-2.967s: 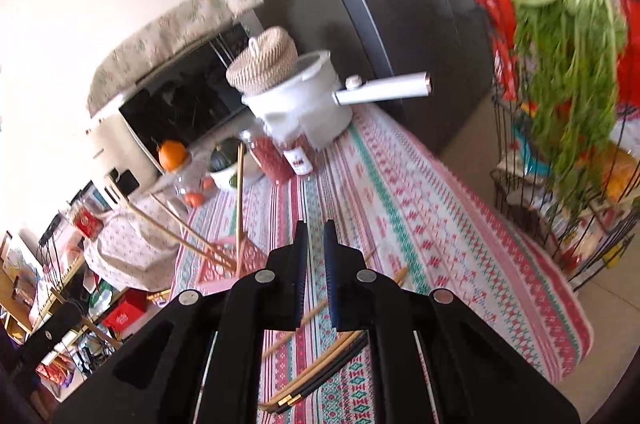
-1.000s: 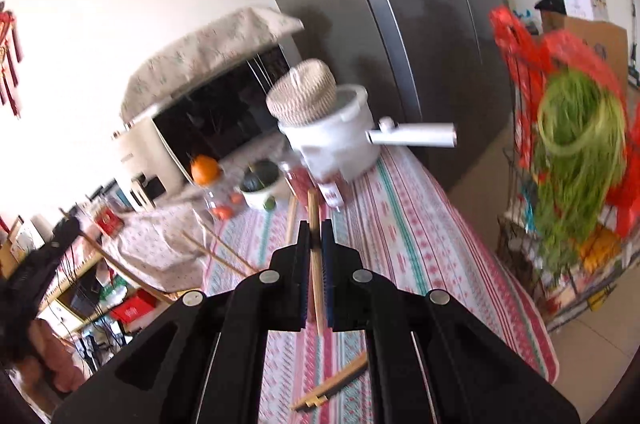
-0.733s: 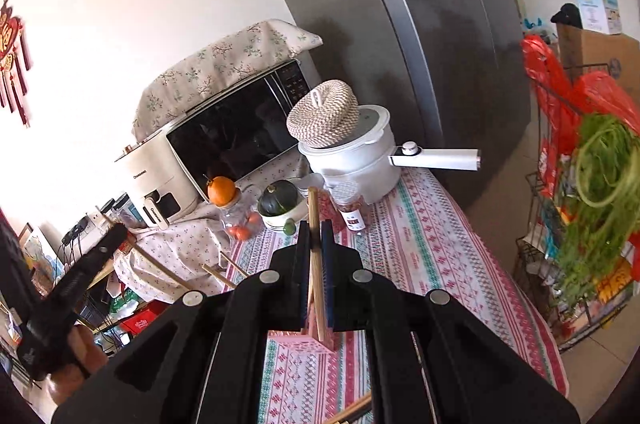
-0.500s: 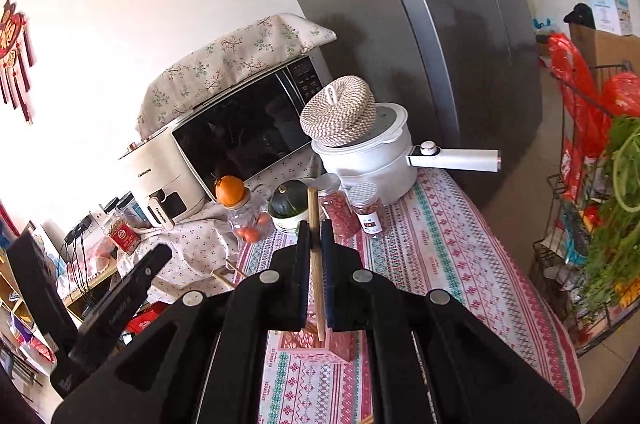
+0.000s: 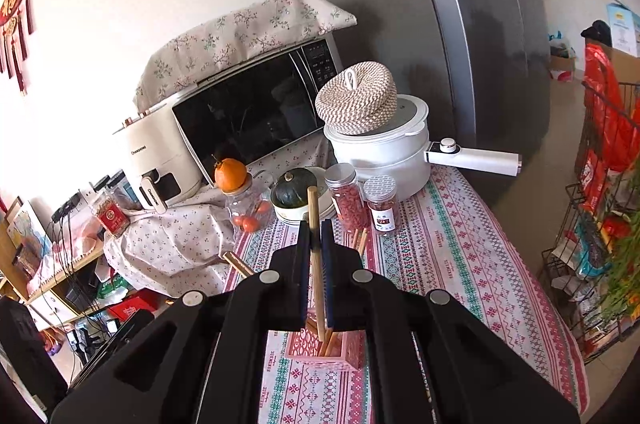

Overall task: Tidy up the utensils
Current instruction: 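Insert both held chopsticks into the pink holder and open both tools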

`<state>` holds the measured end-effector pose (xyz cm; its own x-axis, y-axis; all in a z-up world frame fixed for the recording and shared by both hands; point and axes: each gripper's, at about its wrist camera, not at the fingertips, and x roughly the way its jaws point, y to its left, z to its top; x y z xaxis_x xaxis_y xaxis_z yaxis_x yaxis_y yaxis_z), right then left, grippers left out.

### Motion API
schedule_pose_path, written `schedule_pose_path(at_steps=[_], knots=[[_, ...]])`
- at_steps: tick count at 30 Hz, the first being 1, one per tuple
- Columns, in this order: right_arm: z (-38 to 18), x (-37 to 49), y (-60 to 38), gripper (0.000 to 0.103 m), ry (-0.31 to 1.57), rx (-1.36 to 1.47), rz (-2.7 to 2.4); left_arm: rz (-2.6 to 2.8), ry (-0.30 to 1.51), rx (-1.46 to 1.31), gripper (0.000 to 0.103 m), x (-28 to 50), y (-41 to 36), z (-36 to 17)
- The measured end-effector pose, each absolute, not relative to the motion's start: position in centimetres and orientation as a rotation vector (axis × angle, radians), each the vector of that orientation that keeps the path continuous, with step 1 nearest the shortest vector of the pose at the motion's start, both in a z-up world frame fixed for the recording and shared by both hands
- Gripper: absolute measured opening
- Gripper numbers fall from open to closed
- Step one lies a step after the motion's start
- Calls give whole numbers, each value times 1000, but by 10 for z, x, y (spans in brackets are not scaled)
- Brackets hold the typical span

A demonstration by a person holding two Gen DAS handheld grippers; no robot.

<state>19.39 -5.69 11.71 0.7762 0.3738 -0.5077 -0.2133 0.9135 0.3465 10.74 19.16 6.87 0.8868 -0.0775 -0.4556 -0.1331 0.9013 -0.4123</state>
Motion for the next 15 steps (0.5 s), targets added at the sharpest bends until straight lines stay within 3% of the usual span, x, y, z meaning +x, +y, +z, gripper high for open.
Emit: schedule_pose_path(at_steps=[10, 15], knots=[[96, 204, -30, 10, 667, 231, 323, 10, 502, -402, 33, 107, 179, 64], [90, 179, -43, 10, 635, 163, 281, -13, 513, -360, 46, 102, 162, 62]])
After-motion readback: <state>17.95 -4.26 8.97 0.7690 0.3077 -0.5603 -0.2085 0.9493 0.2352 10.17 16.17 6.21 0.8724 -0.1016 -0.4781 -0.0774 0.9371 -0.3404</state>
